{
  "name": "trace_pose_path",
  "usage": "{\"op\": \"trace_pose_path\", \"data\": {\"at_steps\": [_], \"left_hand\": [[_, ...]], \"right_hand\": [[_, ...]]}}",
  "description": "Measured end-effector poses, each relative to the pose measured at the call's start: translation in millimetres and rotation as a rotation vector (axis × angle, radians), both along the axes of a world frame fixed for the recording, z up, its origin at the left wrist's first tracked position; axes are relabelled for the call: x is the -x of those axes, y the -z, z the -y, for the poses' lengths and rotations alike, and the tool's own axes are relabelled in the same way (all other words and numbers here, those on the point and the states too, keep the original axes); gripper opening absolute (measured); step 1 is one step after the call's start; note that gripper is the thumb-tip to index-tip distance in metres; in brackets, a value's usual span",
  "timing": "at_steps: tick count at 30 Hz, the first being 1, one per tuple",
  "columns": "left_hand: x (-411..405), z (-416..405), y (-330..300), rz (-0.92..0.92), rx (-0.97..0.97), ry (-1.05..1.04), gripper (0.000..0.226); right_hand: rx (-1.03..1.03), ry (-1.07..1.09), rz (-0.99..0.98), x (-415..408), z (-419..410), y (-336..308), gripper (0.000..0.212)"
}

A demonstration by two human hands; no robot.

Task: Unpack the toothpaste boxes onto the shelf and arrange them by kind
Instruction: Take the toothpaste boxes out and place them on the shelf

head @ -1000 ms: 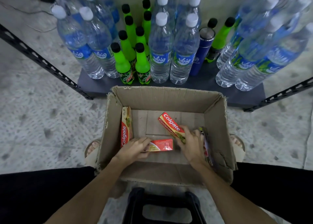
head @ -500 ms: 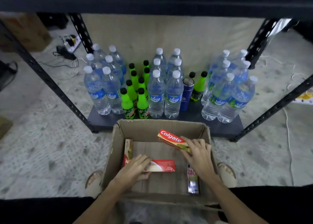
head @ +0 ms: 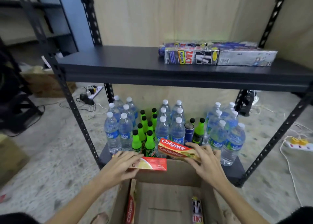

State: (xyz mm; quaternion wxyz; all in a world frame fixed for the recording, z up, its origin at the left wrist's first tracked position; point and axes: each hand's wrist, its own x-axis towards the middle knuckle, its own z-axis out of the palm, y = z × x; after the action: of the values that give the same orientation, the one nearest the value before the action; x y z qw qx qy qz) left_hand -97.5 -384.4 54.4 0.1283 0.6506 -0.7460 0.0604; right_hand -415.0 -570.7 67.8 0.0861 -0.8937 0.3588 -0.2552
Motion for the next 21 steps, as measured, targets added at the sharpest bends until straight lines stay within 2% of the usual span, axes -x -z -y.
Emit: {"op": "trace_pose_path", "data": {"at_steps": [5, 12, 16, 21], "left_hand": [[-24, -1, -89, 0.076, 0.067, 0.026, 0.05], [-71, -1, -203, 0.092, 0.154, -0.037, 0.05], [-96, 0, -264, 0.051, 0.221, -0.068, 0.049], [-128, 19, -317, -0.021, 0.245, -0.077, 0.042]], "right_hand": [[0.097, -0.034, 0.066, -14, 11, -70, 0.048], [0.19, -0.127, 0.167, -46, 20, -190, 0.045], [0.249, -0.14, 0.242, -70, 32, -245, 0.047], [0.328, -0.168, 0.222, -111, 58, -297, 0.046]]}}
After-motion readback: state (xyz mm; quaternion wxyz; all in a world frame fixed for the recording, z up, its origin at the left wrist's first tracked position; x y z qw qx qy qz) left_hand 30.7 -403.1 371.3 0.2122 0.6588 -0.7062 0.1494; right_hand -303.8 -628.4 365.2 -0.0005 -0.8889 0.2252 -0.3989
